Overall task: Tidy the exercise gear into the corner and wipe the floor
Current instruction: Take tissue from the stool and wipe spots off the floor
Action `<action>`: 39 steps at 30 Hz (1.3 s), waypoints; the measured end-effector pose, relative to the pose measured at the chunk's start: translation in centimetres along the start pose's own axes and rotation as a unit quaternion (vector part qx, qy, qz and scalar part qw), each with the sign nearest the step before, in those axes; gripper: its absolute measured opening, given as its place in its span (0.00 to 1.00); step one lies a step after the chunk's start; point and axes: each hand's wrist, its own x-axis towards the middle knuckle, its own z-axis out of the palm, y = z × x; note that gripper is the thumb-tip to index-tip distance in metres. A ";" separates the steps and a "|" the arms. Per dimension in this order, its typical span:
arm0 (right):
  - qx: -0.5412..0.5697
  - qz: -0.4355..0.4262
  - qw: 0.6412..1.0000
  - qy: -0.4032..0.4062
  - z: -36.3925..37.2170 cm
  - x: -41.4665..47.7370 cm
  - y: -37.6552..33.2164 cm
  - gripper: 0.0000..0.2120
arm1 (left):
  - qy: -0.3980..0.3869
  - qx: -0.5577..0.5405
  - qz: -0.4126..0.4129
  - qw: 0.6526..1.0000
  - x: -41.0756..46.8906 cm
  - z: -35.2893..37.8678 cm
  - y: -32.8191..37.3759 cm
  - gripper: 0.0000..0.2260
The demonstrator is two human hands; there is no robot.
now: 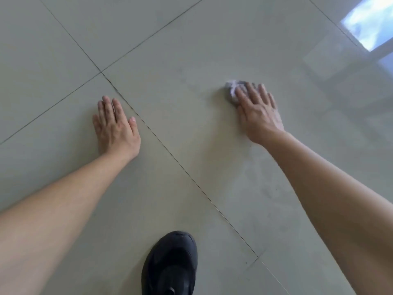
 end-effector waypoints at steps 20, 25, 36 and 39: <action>0.048 0.203 0.978 0.022 -0.7 10.0 -6.4 0.27 | 0.002 -0.019 -0.048 0.999 4.4 0.3 -3.0 0.26; 0.031 -0.192 0.981 0.013 4.0 5.8 -15.9 0.25 | -0.012 -0.016 -0.050 0.999 4.4 0.2 -3.1 0.27; 0.030 0.034 0.999 0.004 -0.9 16.5 -10.3 0.26 | -0.022 -0.006 -0.055 0.998 4.2 0.4 -3.0 0.27; 0.028 0.173 0.984 -0.019 -0.7 18.8 -14.2 0.34 | -0.032 -0.001 -0.057 0.998 4.4 0.4 -3.0 0.28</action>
